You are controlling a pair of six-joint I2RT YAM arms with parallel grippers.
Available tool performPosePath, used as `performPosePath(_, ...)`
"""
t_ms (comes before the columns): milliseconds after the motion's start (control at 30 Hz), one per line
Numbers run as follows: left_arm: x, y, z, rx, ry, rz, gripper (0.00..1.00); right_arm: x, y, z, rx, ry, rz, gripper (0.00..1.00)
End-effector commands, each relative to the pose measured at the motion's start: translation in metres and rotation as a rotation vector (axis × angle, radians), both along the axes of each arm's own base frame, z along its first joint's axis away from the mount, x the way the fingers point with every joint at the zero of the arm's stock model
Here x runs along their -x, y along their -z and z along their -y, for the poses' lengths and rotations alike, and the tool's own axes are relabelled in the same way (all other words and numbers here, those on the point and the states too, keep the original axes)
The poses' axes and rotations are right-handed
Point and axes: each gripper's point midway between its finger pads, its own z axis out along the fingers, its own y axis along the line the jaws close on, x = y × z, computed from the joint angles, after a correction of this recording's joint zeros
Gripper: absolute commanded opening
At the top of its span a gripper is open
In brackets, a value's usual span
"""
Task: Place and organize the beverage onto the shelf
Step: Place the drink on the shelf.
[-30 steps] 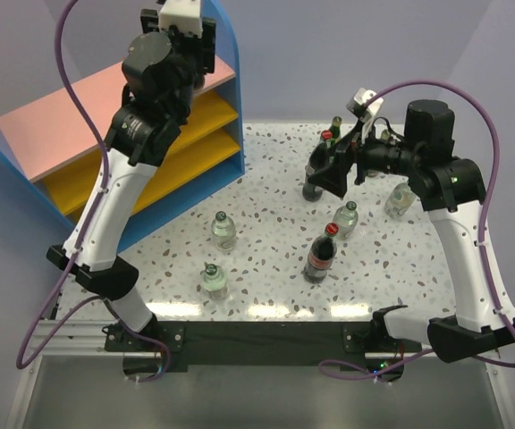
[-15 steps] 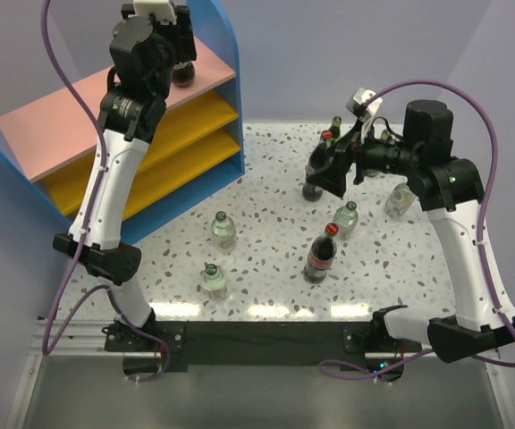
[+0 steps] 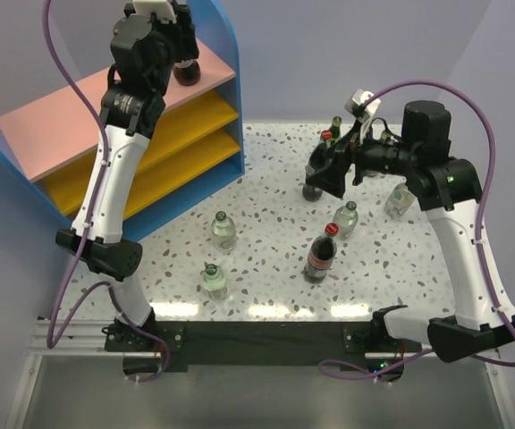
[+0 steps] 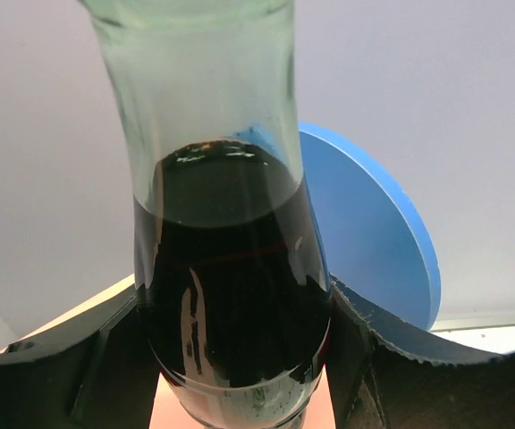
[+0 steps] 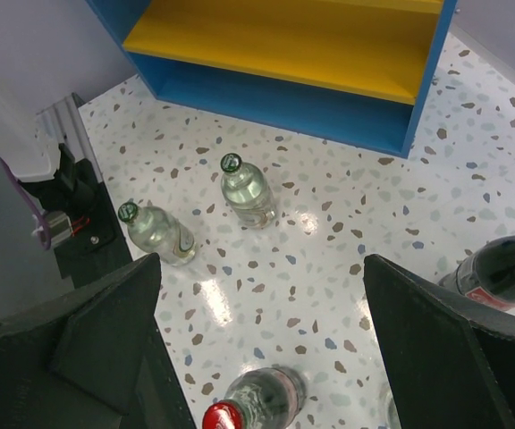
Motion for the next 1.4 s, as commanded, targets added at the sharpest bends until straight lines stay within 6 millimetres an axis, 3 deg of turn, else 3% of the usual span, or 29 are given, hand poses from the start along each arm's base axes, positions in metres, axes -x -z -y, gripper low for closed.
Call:
performPosePath(0,0.019,-0.07,-0.001,0.094,0.043,0.22,0.14,0.003,-0.01,-0.001,-0.026,-0.008,0.035,0.99)
performPosePath(567,0.002,-0.047,0.015,0.068,0.102,0.172,0.34,0.003,-0.009,-0.001,-0.025,-0.005,0.031,0.99)
performPosePath(800,0.0,-0.042,0.021,0.056,0.133,0.16,0.5,0.002,-0.011,0.0,-0.026,-0.002,0.036,0.99)
performPosePath(1000,-0.001,-0.038,0.025,0.05,0.151,0.15,0.58,0.001,-0.012,0.0,-0.026,-0.001,0.039,0.99)
performPosePath(1367,-0.008,-0.028,0.025,0.014,0.138,0.132,0.61,0.001,-0.013,0.0,-0.025,0.001,0.044,0.99)
